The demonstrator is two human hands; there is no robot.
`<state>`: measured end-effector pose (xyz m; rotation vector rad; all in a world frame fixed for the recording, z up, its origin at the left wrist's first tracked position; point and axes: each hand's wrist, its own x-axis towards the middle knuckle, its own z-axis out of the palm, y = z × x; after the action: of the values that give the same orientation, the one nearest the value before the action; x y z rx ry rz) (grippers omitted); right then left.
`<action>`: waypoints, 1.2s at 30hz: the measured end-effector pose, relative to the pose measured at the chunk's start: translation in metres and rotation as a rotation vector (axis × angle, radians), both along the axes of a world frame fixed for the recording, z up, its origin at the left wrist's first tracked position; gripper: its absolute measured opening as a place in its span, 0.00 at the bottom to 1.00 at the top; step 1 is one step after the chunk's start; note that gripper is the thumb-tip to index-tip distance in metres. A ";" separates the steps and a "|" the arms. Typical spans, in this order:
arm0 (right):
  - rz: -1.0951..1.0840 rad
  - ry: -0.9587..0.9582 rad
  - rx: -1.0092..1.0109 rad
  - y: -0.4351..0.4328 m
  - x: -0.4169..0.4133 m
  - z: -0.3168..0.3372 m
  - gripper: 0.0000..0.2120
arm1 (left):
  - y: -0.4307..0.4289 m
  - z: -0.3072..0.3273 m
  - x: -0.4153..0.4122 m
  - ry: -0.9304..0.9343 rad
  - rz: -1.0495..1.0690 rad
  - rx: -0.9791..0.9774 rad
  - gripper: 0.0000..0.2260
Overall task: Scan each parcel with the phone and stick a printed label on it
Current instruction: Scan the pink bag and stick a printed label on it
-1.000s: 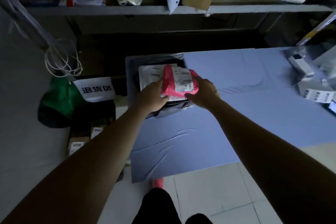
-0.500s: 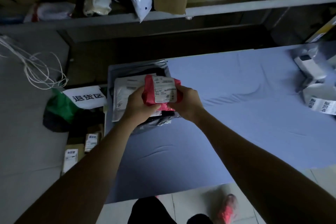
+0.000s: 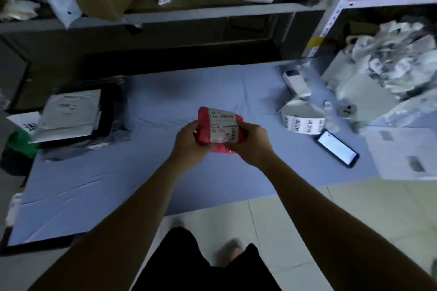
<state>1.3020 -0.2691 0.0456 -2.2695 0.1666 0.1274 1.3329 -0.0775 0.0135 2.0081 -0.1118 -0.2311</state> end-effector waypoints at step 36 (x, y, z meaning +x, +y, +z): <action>0.139 0.197 -0.533 -0.359 0.006 -0.137 0.33 | -0.266 -0.087 -0.041 0.329 0.628 0.322 0.32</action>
<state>1.3078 -0.6278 -0.0916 -2.7984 0.1599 0.4233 1.2918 -0.3431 -0.0736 2.1808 0.7975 -0.1766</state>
